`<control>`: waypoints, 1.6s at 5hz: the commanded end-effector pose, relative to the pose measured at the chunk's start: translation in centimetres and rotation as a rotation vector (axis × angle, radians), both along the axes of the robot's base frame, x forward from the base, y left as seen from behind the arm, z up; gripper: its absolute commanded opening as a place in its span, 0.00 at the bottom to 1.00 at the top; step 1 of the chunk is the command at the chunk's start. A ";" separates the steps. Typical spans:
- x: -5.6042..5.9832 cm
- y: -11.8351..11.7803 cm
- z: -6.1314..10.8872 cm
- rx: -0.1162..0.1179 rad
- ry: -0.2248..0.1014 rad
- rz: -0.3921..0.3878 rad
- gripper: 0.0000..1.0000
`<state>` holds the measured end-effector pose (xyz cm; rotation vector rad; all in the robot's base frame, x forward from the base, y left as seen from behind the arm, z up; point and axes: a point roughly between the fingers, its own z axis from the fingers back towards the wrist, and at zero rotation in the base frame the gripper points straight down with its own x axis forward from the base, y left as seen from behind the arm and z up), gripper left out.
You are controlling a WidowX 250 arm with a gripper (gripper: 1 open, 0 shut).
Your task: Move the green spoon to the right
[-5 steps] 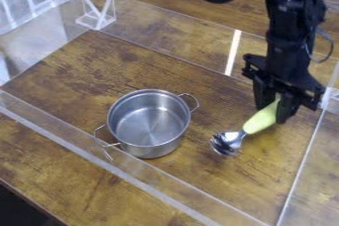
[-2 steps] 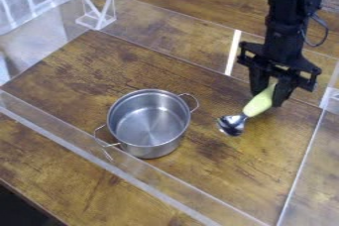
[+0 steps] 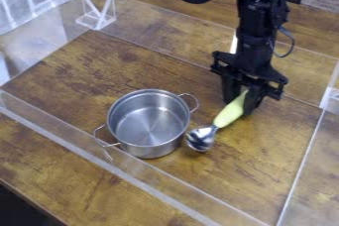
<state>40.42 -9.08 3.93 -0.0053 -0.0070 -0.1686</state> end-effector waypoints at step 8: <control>0.3 -3.8 8.2 -0.080 -0.159 -0.228 0.00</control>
